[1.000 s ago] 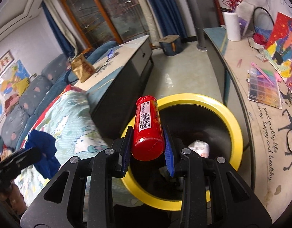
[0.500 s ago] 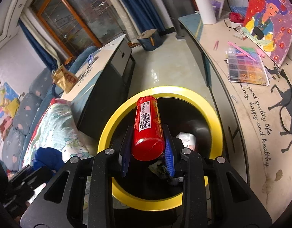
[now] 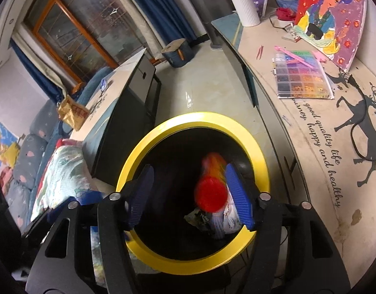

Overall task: Collect trash
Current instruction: 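Open the right tool to drop the red tube into the bin while the left tool drops the glove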

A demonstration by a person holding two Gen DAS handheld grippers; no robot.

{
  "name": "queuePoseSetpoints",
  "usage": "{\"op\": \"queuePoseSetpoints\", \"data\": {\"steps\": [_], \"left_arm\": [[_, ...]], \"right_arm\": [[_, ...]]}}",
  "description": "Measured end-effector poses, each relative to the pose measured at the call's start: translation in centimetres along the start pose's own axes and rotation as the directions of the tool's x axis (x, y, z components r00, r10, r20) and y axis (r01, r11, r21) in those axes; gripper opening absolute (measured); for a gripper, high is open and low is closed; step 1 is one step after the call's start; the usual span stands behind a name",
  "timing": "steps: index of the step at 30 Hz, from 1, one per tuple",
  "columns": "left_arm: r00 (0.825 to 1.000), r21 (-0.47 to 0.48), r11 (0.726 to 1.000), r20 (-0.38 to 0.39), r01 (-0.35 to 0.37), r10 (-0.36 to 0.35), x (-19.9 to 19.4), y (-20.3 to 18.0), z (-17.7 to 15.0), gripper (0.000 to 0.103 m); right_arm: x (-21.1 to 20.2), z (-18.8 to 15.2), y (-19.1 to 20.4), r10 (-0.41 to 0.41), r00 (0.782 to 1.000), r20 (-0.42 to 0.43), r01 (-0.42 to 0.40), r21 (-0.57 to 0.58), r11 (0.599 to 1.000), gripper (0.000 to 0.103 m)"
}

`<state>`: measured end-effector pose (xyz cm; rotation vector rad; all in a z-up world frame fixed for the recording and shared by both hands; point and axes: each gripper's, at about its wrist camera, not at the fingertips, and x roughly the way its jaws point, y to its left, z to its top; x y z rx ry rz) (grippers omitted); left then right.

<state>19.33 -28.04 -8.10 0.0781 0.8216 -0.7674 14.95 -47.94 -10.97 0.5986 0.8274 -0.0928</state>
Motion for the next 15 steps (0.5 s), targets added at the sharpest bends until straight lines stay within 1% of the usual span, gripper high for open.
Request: {"op": "queuePoseSetpoints", "data": {"steps": [1, 3, 7, 10, 12, 15], "left_arm": [[1.000, -0.001, 1.000, -0.007, -0.023, 0.023, 0.1, 0.5, 0.1, 0.096], [0.998, -0.018, 0.998, 0.010, -0.060, 0.060, -0.4, 1.1, 0.1, 0.096], [0.996, -0.072, 0.995, 0.044, -0.075, 0.079, -2.0, 2.3, 0.1, 0.096], [0.992, -0.075, 0.992, 0.069, -0.104, 0.109, -3.3, 2.7, -0.5, 0.096], [0.987, -0.078, 0.988, 0.088, -0.130, 0.137, -4.4, 3.0, -1.0, 0.096], [0.980, -0.107, 0.983, 0.115, -0.151, 0.163, -6.2, 3.8, -1.7, 0.096]], "right_arm": [[-0.2, 0.0, 0.1, -0.011, 1.000, 0.008, 0.011, -0.010, 1.000, 0.056], [-0.5, 0.0, 0.5, -0.013, 1.000, 0.025, 0.013, -0.028, 1.000, 0.060], [-0.6, -0.1, 1.4, -0.011, 0.999, 0.030, 0.013, -0.065, 0.998, 0.062], [-0.7, -0.4, 2.6, -0.002, 0.999, 0.033, 0.005, -0.103, 0.995, 0.063], [-0.9, -0.6, 3.7, 0.004, 0.999, 0.041, 0.002, -0.139, 0.990, 0.066], [-1.3, -1.0, 5.5, 0.024, 0.998, 0.052, -0.013, -0.197, 0.980, 0.066]]}}
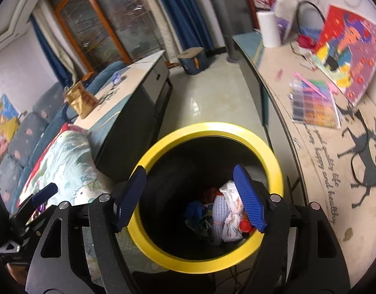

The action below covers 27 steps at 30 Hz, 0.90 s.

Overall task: Collect trash
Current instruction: 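Open the right tool to drop the red tube into the bin while the left tool drops the glove, then move both open tools back over the red and purple wrappers on the bedspread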

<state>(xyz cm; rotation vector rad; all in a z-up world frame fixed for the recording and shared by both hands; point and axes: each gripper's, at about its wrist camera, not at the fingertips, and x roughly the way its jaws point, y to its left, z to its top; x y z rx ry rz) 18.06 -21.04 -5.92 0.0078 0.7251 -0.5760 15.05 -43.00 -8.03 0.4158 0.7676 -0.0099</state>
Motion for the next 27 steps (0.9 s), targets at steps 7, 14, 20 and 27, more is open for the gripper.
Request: {"op": "queuePoseSetpoints", "data": {"steps": [7, 14, 20, 27], "left_arm": [[0.996, -0.044, 0.996, 0.039, -0.073, 0.075, -2.9, 2.5, -0.8, 0.096], [0.989, -0.084, 0.988, 0.069, -0.128, 0.133, -5.3, 4.9, -1.6, 0.096], [0.983, -0.127, 0.980, 0.085, -0.152, 0.164, -7.0, 6.8, -2.3, 0.096], [0.974, -0.169, 0.968, 0.104, -0.185, 0.204, -8.9, 8.7, -3.0, 0.096]], "right_arm": [[-0.6, -0.5, 4.0, 0.058, 0.998, 0.014, -0.056, -0.108, 0.993, 0.067], [-1.1, -1.2, 7.6, 0.111, 0.994, 0.007, -0.108, -0.191, 0.976, 0.068], [-1.6, -2.0, 9.6, 0.135, 0.991, 0.010, -0.128, -0.240, 0.962, 0.077], [-1.8, -2.9, 12.2, 0.162, 0.987, -0.009, -0.158, -0.289, 0.944, 0.077]]}}
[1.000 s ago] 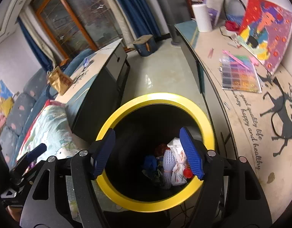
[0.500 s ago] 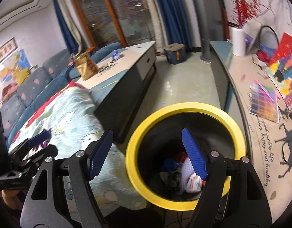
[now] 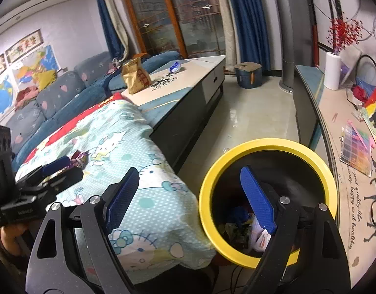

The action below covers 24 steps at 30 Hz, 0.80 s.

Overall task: Collect trash
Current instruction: 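Move both open tools back over the red and purple wrappers on the bedspread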

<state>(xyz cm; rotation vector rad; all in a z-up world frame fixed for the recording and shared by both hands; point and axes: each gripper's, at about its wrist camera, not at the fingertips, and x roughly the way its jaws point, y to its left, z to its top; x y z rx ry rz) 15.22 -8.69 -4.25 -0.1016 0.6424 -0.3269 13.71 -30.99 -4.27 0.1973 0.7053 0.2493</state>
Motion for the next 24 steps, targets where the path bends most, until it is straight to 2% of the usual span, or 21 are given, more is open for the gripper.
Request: {"op": "queuePoseSetpoints", "data": {"steps": [8, 15, 24], "left_arm": [[0.998, -0.048, 0.997, 0.028, -0.054, 0.056, -1.6, 3.1, 0.0, 0.096], [0.991, -0.098, 0.987, 0.034, -0.127, 0.131, -3.0, 6.8, -0.4, 0.096], [0.962, -0.169, 0.947, -0.044, -0.272, 0.269, -3.8, 14.4, -1.9, 0.095]], "right_arm": [[0.6, -0.4, 3.0, 0.043, 0.999, -0.020, -0.044, -0.063, 0.997, 0.077], [2.4, -0.9, 7.1, 0.113, 0.991, -0.066, -0.121, -0.119, 0.986, 0.077], [7.6, 0.0, 13.4, 0.234, 0.959, -0.161, -0.258, -0.152, 0.954, 0.077]]}}
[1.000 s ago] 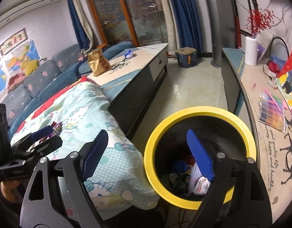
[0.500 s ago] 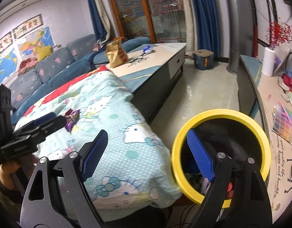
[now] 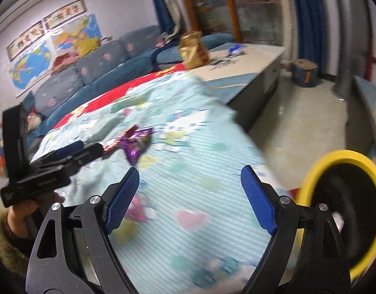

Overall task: Collect trash
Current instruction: 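Move both open tools back over the red and purple wrappers on the bedspread, then grasp the purple wrapper with the right tool while the left tool grasps the red wrapper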

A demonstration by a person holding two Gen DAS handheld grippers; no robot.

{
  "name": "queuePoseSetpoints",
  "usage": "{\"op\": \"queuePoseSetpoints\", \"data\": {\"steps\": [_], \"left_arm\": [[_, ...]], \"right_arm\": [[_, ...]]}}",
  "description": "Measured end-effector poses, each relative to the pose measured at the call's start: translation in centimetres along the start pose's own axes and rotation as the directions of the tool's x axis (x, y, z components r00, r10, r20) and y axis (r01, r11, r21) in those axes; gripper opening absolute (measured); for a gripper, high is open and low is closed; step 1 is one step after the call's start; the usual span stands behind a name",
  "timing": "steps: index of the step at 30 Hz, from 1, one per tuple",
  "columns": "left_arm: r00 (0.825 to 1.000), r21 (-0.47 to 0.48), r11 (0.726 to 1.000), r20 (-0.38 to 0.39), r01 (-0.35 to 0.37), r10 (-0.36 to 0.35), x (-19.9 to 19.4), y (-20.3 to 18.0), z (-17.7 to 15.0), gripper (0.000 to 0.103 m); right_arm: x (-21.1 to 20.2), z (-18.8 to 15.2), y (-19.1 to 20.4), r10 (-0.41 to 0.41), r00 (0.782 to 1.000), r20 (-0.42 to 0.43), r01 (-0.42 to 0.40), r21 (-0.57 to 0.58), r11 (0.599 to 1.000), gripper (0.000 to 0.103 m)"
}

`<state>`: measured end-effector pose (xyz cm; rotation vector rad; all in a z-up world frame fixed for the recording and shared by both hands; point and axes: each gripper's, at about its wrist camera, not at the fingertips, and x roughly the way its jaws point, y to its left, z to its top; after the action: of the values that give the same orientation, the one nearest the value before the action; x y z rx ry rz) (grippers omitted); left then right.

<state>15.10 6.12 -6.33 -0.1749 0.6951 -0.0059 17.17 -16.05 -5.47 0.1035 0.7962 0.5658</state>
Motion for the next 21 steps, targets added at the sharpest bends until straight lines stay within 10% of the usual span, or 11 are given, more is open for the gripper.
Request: {"op": "queuePoseSetpoints", "data": {"steps": [21], "left_arm": [[0.986, 0.022, 0.999, -0.167, 0.025, -0.021, 4.7, 5.2, -0.4, 0.045]], "right_arm": [[11.4, 2.3, 5.8, 0.131, 0.970, -0.203, -0.130, 0.019, 0.991, 0.049]]}}
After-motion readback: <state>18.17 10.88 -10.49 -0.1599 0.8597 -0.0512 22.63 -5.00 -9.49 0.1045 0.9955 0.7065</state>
